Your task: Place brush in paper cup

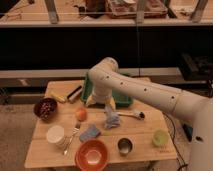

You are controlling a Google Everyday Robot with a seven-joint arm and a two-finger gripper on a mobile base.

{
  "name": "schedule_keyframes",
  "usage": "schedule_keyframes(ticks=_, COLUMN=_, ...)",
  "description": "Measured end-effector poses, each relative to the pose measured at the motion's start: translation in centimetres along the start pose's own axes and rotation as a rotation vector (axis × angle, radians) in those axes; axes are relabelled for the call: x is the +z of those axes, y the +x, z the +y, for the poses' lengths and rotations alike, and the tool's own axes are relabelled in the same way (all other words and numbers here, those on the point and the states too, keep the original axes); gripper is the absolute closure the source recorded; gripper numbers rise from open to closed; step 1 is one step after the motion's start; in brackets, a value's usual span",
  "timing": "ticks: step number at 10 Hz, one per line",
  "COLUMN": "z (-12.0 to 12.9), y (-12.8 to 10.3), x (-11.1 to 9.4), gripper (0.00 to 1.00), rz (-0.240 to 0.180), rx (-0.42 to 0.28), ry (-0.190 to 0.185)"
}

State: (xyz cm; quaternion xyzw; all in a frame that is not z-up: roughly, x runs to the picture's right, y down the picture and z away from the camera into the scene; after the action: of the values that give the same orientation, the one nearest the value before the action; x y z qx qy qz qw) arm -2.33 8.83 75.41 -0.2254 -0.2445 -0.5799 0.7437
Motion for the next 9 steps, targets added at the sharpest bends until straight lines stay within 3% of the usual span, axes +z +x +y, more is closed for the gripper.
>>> schedule_keyframes(ticks=9, z=0.07, y=0.12, x=0.0, gripper=0.2, rz=0.002, rx=0.007, ry=-0.002)
